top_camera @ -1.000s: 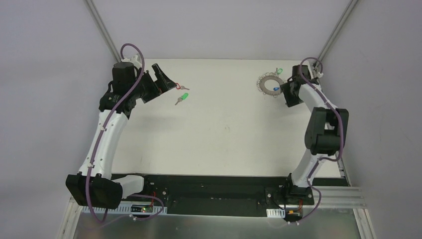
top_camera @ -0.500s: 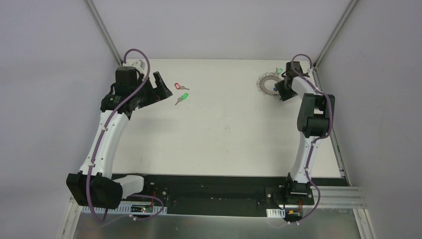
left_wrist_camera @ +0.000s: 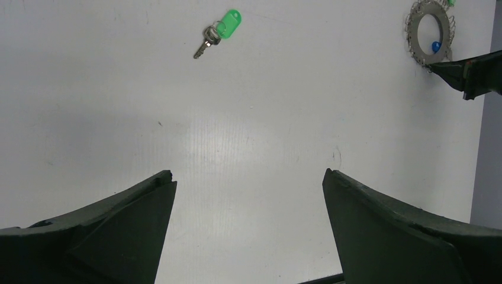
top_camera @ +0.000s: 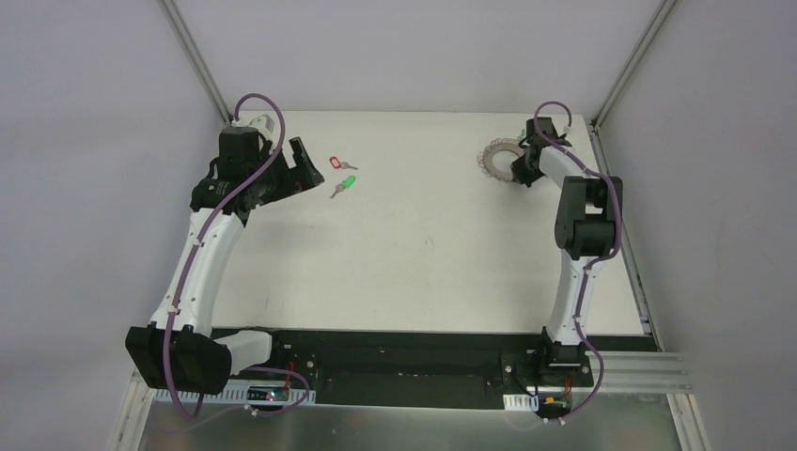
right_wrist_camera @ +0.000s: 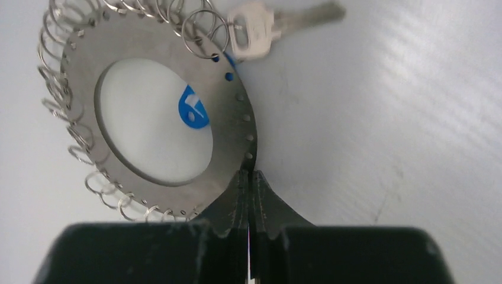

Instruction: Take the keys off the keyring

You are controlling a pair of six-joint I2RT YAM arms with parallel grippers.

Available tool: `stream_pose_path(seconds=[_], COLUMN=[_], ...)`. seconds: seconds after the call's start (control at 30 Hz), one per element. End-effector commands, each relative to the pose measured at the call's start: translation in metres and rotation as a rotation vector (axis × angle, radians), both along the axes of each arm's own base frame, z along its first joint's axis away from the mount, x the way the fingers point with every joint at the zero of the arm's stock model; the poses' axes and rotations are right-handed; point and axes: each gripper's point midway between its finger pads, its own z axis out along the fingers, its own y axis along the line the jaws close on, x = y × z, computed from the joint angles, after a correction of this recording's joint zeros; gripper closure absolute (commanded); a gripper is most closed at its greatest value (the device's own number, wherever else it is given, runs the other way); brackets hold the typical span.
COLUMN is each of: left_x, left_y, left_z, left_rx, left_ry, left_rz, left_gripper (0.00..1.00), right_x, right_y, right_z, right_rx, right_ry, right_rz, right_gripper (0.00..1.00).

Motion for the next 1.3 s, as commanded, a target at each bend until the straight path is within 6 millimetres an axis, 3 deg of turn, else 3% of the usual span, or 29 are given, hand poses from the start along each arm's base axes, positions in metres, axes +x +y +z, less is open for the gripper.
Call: stream_pose_path(seconds=[0.0, 0.2, 0.4, 0.53, 0.57, 0.67, 0.7, 0.83, 1.0, 1.1, 1.27], left_x=[-0.001, -0.002, 0.001, 0.003, 0.004, 0.004, 0.004, 0.003, 0.002, 0.002, 0.003], left_y=[0.003, -0.004, -0.024, -0.033, -0.034, -0.037, -0.038, -0.040, -0.041, -0.041, -0.039], left_z=[0.005, 0.000, -0.002, -0.002, -0.003, 0.000, 0.000, -0.001, -0.002, -0.003, -0.007], left_rx=[0.017, -0.006, -0.078, -0.114, -0.118, -0.130, -0.135, -0.148, -0.155, -0.161, -0.159], left_ry=[-0.027, -0.006, -0.008, -0.009, -0.009, -0.025, -0.027, -0.028, -0.024, -0.017, -0.006], left_rz=[0.001, -0.030, -0.125, -0.163, -0.167, -0.181, -0.186, -0.193, -0.193, -0.183, -0.173], left_gripper=[0.01, 0.01, 0.01, 0.01, 0.01, 0.01, 0.01, 0.01, 0.01, 0.01, 0.01], right_x=[-0.026, -0.052, -0.071, -0.079, -0.077, -0.071, -0.068, -0.050, -0.019, -0.003, 0.022], right_y=[0.038, 0.078, 0.112, 0.105, 0.096, 0.070, 0.060, 0.026, 0.014, 0.003, -0.009], right_z=[0.042, 0.102, 0.166, 0.182, 0.181, 0.177, 0.173, 0.150, 0.113, 0.086, 0.057], right_rx=[-0.055, 0.016, 0.155, 0.119, 0.078, 0.002, -0.026, -0.190, -0.333, -0.409, -0.479], right_ry=[-0.059, -0.227, -0.383, -0.407, -0.399, -0.346, -0.319, -0.194, -0.017, 0.071, 0.133], right_rz=[0.120, 0.228, 0.389, 0.384, 0.358, 0.299, 0.274, 0.286, 0.444, 0.470, 0.483], right_gripper=[1.00, 1.00, 1.00, 1.00, 0.92, 0.49, 0.42, 0.37, 0.24, 0.23, 0.24])
